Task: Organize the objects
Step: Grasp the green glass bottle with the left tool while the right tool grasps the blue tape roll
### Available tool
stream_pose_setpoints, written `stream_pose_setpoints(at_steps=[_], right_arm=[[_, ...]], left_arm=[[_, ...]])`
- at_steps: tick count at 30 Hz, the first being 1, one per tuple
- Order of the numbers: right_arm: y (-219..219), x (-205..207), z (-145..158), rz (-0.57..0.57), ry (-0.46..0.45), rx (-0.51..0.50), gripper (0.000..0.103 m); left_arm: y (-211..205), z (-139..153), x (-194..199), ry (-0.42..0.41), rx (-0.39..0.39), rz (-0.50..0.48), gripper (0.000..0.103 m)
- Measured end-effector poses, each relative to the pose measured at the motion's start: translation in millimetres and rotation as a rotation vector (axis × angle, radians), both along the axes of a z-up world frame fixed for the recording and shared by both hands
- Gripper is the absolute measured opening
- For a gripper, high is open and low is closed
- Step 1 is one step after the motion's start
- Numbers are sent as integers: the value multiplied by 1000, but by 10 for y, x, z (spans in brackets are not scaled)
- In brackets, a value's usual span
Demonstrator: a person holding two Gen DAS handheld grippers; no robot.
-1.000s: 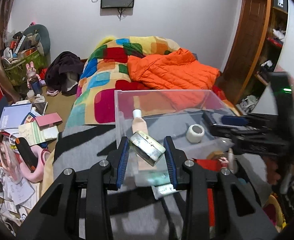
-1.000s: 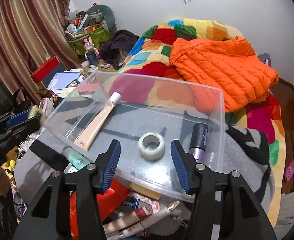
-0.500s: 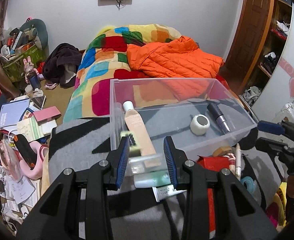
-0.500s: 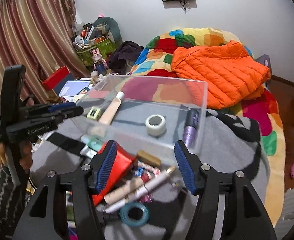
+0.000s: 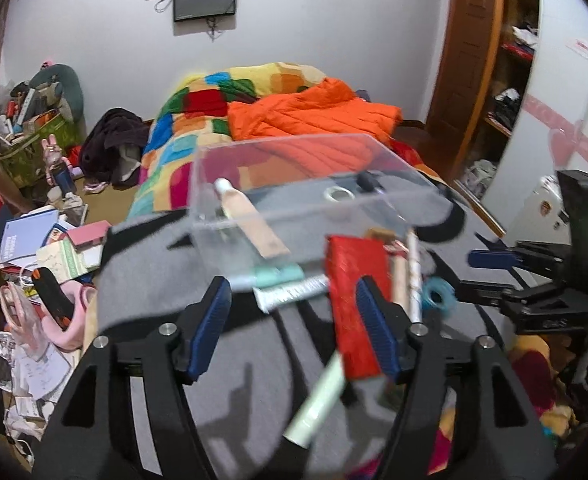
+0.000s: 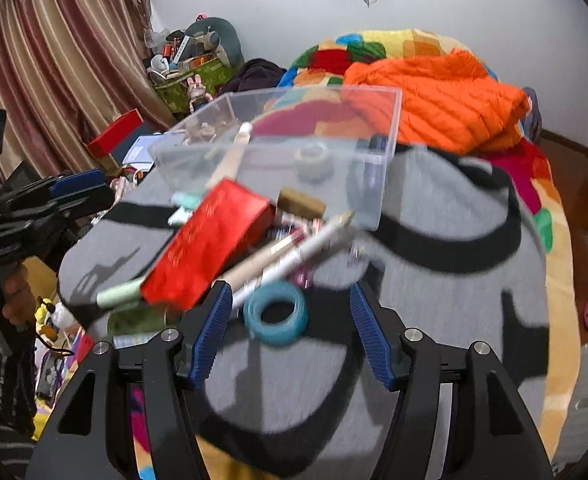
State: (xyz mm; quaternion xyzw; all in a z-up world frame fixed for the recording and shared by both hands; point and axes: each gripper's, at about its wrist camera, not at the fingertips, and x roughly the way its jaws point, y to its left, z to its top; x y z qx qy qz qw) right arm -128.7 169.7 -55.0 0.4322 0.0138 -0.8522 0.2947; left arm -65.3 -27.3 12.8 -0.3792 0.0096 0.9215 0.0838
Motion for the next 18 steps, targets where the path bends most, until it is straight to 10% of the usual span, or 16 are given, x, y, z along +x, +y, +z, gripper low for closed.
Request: stream_pose_setpoints(at_steps=[18], right_arm=[[-215, 112, -261, 65, 69, 107, 39]], left_arm=[[660, -504, 229, -111, 71, -188, 62]])
